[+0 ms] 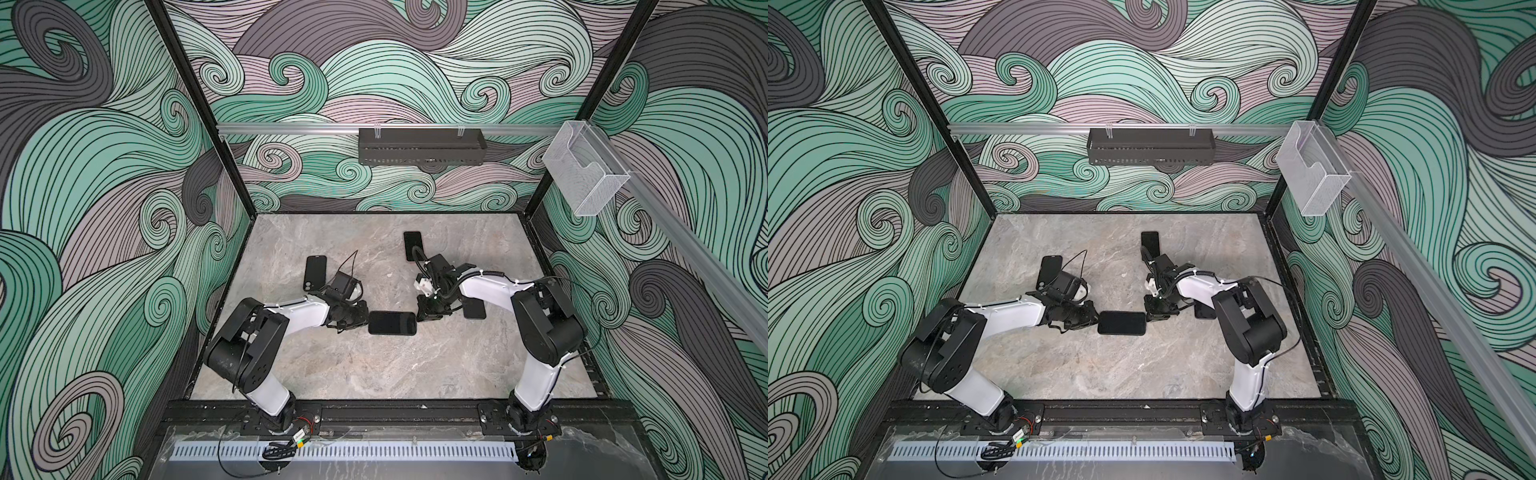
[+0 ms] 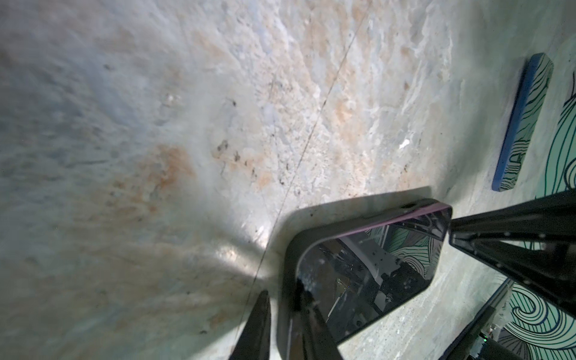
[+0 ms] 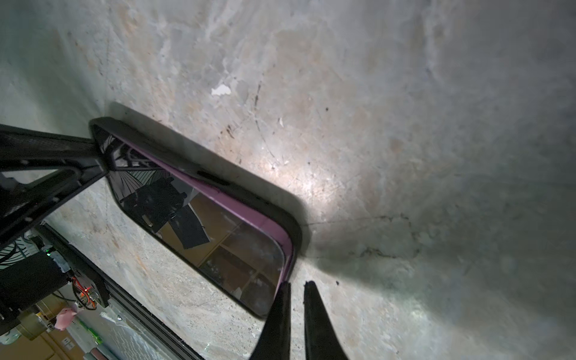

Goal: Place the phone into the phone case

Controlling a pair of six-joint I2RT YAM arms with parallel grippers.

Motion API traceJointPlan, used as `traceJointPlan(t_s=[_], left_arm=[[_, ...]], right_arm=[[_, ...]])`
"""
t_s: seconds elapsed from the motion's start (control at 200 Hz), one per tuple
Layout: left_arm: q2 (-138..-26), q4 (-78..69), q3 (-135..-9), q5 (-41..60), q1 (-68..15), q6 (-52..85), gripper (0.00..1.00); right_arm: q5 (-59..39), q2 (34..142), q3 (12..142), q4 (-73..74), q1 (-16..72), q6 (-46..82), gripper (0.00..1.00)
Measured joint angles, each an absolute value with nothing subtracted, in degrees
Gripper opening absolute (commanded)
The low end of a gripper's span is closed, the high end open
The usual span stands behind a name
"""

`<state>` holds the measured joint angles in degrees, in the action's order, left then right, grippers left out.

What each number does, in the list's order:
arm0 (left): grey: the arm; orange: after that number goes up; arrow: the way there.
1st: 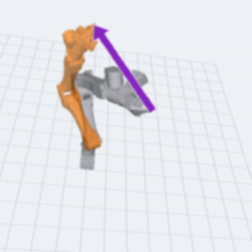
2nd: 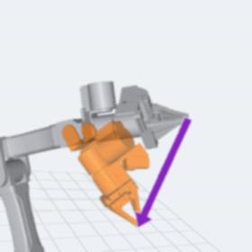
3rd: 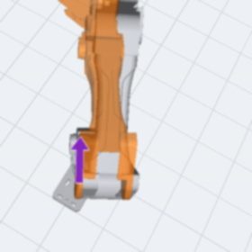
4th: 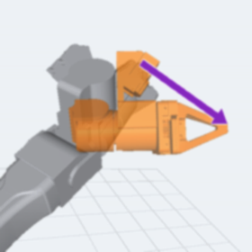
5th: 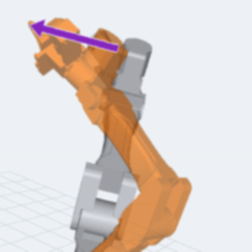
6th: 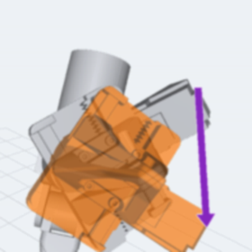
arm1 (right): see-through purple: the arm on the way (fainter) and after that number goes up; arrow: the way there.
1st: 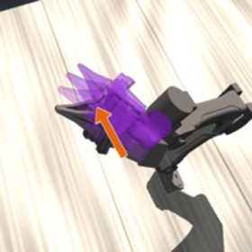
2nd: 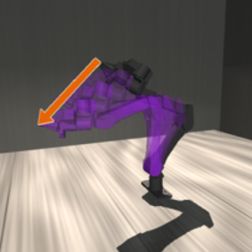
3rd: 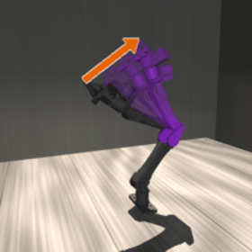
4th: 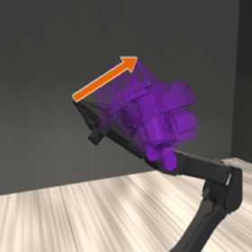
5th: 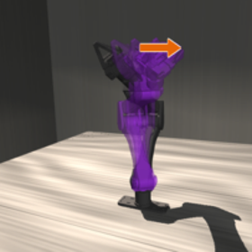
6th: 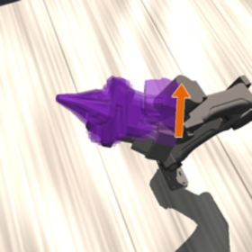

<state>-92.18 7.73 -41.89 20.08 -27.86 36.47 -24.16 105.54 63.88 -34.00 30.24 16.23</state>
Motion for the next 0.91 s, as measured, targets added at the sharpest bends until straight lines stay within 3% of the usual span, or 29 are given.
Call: traceJointPlan(t_s=[0.906], left_arm=[[-92.8,7.3,-42.3,21.3,-27.3,36.4,0.17]], right_arm=[[-24.5,104.9,63.9,-32.0,30.0,17.6,0.12]])
